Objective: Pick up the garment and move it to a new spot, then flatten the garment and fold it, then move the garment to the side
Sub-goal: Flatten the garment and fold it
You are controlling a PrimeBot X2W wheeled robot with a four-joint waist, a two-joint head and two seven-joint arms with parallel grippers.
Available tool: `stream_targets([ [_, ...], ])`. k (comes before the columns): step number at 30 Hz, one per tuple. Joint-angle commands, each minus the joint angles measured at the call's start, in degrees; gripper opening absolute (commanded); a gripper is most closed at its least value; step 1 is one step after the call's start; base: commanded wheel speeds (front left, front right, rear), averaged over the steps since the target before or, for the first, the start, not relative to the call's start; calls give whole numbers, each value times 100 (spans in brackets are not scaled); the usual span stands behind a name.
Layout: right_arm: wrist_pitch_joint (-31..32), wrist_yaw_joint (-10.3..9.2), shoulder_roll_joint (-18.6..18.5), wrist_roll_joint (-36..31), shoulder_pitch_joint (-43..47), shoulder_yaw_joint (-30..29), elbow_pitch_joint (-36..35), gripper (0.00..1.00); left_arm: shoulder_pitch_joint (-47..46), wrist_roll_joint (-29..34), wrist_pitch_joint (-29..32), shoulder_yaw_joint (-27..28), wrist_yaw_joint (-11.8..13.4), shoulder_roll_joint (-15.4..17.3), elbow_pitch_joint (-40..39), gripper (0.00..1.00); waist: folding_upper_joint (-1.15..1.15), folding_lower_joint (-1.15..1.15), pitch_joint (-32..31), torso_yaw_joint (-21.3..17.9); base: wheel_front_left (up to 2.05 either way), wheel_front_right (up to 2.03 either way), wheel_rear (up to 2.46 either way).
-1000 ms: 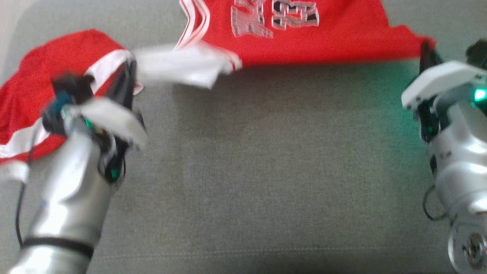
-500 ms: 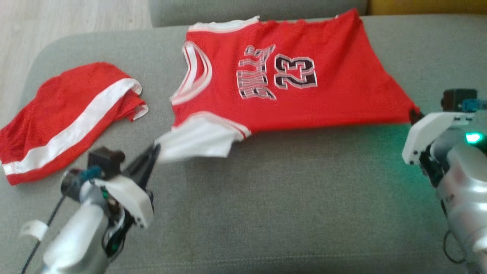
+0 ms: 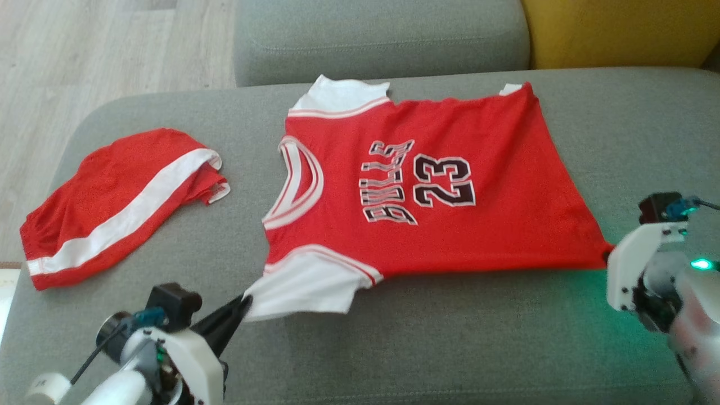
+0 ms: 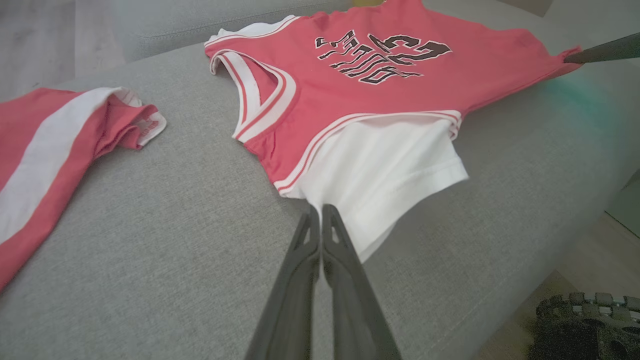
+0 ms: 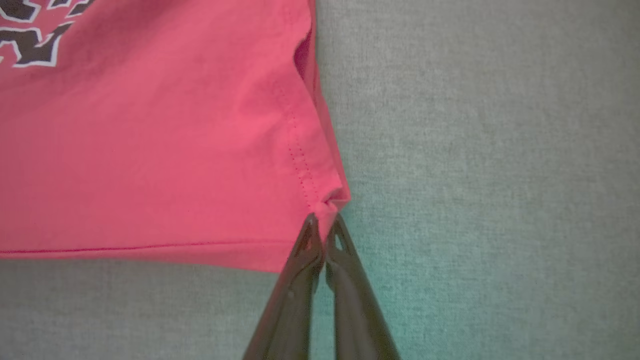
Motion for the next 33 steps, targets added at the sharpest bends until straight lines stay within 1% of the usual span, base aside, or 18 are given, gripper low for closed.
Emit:
stream_targets([
  [1,92,-4,-254,140,-1,146,-256,0,-209,-54,21,315,66,297,-235,0,0,1,-35,8,0,0,0],
  [8,940,-4,-880,898,532,584,-1141,0,291,-320,533,336,159,720,-1049,0,0,1,-177,42,0,0,0],
  [9,1250,-4,-1024,1071,678,650,-1312,0,430,-394,706,326,185,845,-1281,0,0,1,-218,50,0,0,0],
  [14,1931,-4,-1268,1388,1010,678,-1791,0,753,-577,1115,305,271,1136,-1844,0,0,1,-257,64,0,0,0],
  [17,2062,-4,-1381,1379,1105,557,-2042,0,798,-595,1185,364,386,1219,-2072,0,0,1,-231,75,0,0,0],
  [20,2062,-4,-1381,1225,1096,402,-2211,0,696,-515,1196,391,460,1223,-2182,0,0,1,-163,73,0,0,0],
  [26,2093,-4,-1220,881,889,131,-2380,0,324,-291,1250,345,445,1184,-2152,0,0,1,-28,35,0,0,0],
  [31,2110,-4,-976,367,487,-95,-2434,0,-310,-12,1352,255,325,1128,-1885,0,0,1,226,-16,0,0,0],
  [33,2095,-4,-897,171,337,-159,-2389,0,-555,36,1392,213,273,1060,-1755,0,0,1,334,-19,0,0,0],
])
